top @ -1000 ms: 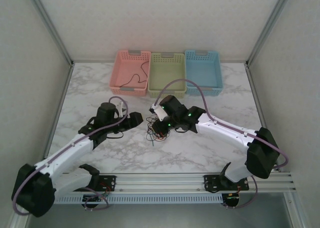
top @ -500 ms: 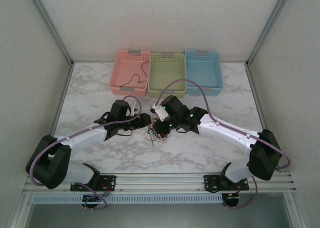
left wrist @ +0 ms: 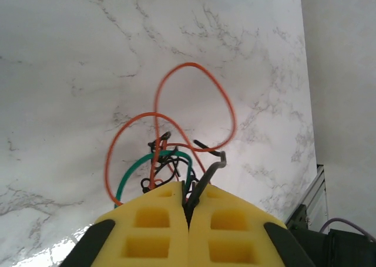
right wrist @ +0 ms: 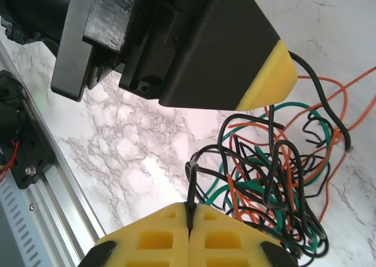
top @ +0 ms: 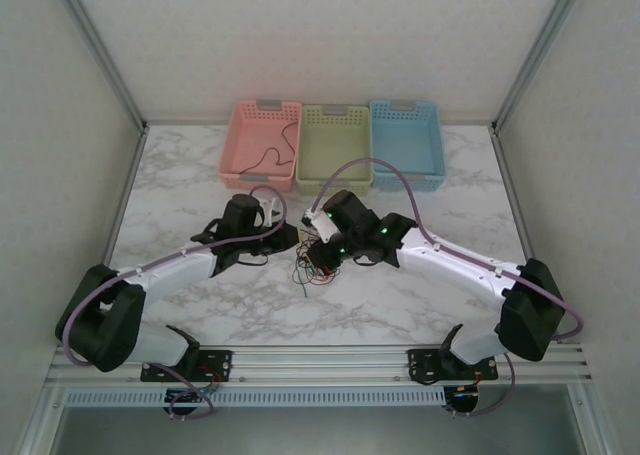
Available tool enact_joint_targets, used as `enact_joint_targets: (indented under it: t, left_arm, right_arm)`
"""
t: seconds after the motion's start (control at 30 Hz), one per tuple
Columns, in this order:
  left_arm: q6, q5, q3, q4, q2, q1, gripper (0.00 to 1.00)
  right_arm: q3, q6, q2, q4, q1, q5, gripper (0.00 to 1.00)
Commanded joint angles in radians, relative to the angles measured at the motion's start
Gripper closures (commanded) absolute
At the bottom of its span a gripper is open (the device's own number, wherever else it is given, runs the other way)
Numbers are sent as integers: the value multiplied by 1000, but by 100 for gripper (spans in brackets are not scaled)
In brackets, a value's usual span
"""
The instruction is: Untangle the cables
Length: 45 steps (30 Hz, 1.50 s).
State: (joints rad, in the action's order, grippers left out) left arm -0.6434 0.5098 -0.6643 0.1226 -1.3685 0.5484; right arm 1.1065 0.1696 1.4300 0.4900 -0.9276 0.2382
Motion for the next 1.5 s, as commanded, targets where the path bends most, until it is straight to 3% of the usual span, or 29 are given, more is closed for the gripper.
enact_joint_targets:
  t: [0.0, 0.2, 0.43, 0.8, 1.2, 1.3, 1.4, 1.47]
  left_arm:
    - [26, -96, -31, -98, 27, 7, 100]
    - [50, -284, -1, -250, 100, -1, 100]
    - [57, -381, 57, -346, 211, -18, 100]
    - [73, -487, 84, -500, 389, -63, 100]
    - [71, -397, 108, -442, 378, -73, 100]
    - [84, -393, 79, -453, 368, -73, 81]
    - [93, -389, 37, -477, 361, -73, 52]
    - [98, -380, 4, -496, 374, -73, 45]
  right_arm:
    - [12, -18, -52, 35, -5, -20, 100]
    - [-45, 27, -212, 30, 85, -63, 100]
    - [-135, 98, -396, 40, 280, -86, 100]
    - [-189, 172, -432, 142, 490, -264, 100]
    - [-226, 180, -442, 12, 512, 36, 100]
    - [-226, 187, -457, -23, 512, 124, 100]
    - [-225, 182, -463, -52, 512, 218, 100]
    - [-226, 181, -464, -64, 512, 277, 100]
